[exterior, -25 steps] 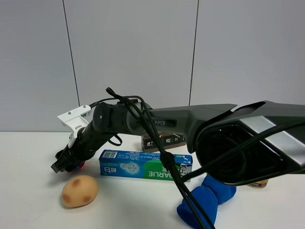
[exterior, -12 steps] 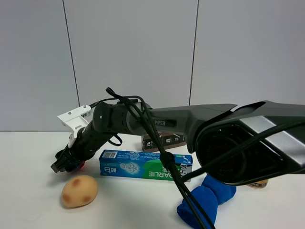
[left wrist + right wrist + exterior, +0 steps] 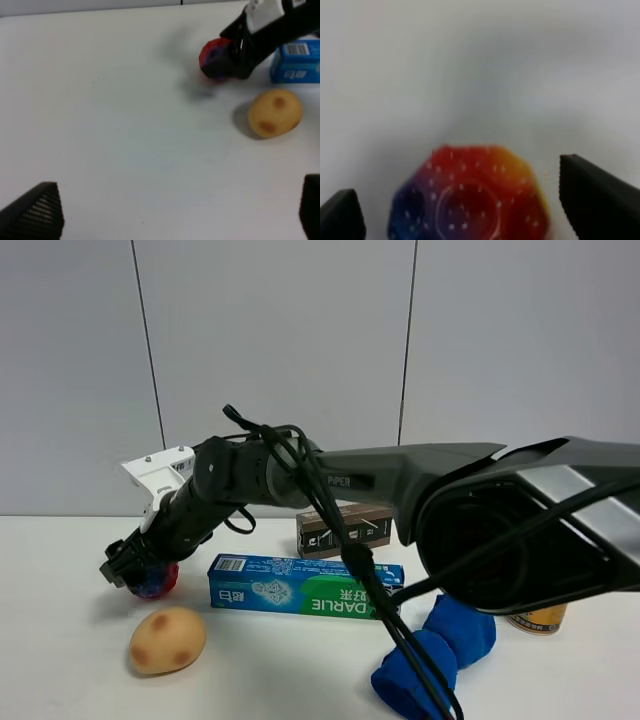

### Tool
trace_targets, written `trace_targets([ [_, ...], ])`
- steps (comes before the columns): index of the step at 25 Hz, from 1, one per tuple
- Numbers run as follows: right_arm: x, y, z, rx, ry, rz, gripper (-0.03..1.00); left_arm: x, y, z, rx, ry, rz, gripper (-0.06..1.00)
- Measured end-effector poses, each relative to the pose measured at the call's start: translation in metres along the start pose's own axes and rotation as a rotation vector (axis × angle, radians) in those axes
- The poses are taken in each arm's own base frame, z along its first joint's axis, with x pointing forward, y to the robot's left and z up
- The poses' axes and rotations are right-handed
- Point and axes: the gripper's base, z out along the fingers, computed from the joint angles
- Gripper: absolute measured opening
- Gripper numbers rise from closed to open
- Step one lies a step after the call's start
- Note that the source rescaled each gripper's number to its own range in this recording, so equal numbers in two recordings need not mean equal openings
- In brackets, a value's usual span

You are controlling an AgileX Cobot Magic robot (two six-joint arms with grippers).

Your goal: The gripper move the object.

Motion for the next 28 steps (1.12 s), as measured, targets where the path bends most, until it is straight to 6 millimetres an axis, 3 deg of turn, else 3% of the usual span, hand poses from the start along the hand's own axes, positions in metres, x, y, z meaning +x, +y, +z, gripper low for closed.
trace_targets([
  [3, -0.028, -0.002, -0.027, 0.003, -0.03, -0.023, 0.41, 0.0, 0.0, 0.0, 0.0, 0.0, 0.0, 1.0],
  [7, -0.08, -0.005, -0.092, 0.017, -0.06, -0.095, 0.4, 0.0, 0.0, 0.0, 0.0, 0.0, 0.0, 1.0],
  [9, -0.104, -0.005, -0.132, 0.043, -0.061, -0.142, 0.4, 0.0, 0.0, 0.0, 0.0, 0.0, 0.0, 1.0],
  [13, -0.153, 0.002, -0.234, 0.133, -0.097, -0.201, 0.41, 0.0, 0.0, 0.0, 0.0, 0.0, 0.0, 1.0],
  [17, -0.185, 0.015, -0.337, 0.26, -0.194, -0.283, 0.56, 0.0, 0.0, 0.0, 0.0, 0.0, 0.0, 1.0],
  [19, -0.194, 0.022, -0.386, 0.313, -0.244, -0.295, 0.6, 0.0, 0.0, 0.0, 0.0, 0.0, 0.0, 1.0],
  [23, -0.19, 0.024, -0.454, 0.415, -0.26, -0.209, 0.62, 0.0, 0.0, 0.0, 0.0, 0.0, 0.0, 1.0],
  [26, -0.173, 0.021, -0.479, 0.466, -0.205, -0.019, 0.63, 0.0, 0.0, 0.0, 0.0, 0.0, 0.0, 1.0],
  [28, -0.154, 0.022, -0.485, 0.484, -0.143, 0.081, 0.63, 0.0, 0.0, 0.0, 0.0, 0.0, 0.0, 1.0],
])
